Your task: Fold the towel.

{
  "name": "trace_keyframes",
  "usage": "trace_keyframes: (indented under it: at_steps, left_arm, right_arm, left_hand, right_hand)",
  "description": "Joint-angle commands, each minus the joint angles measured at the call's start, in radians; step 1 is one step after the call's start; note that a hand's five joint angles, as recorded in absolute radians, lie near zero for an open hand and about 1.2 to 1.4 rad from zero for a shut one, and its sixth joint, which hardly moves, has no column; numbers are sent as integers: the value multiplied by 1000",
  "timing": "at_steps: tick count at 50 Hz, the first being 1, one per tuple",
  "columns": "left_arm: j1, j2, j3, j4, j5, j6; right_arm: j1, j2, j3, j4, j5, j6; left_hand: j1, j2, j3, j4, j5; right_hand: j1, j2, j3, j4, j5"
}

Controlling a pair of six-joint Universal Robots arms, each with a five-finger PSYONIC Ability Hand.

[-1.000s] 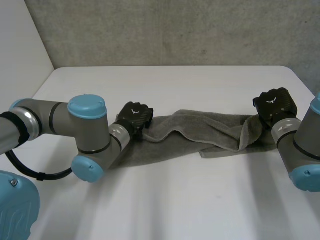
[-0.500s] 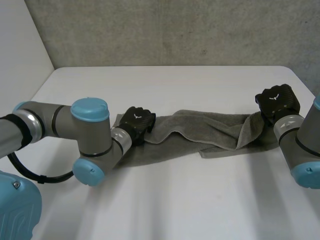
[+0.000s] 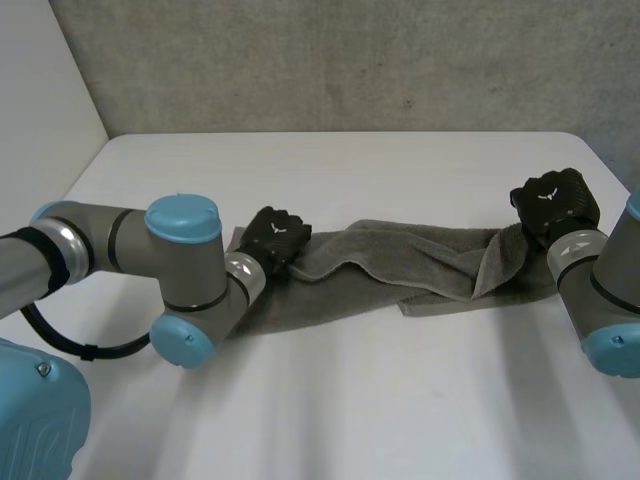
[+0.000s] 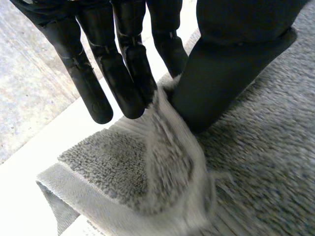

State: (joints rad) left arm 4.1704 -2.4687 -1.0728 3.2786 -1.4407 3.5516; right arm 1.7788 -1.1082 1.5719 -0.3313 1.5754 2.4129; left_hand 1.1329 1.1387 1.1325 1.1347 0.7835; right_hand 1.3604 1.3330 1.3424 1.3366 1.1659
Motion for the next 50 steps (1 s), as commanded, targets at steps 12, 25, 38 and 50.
trace_keyframes:
  at_steps: [12,25,38,50]
  left_arm:
    - [23,203,-15,7,-47,-17]
    - [183,819,-174,-28,-40,-155]
    - [226,618,-230,-197,-37,-151]
    - [247,249,116,-183,-43,-85]
  right_arm:
    - [20,-255,-99,73,-1,12]
    - [47,-386,-550,715,-115,49]
    - [8,-196,-520,907,-262,-43]
    - [119,131,-673,632,-184,-86]
  left_hand:
    - [263,258,264,262,438]
    - [263,258,264,262,438]
    - [263,258,264,262,438]
    - [263,258,264,262,438]
  right_hand:
    - [36,63,54,60,56]
    - [36,63,54,60,56]
    - [36,63,54,60,56]
    - [36,63,54,60,56]
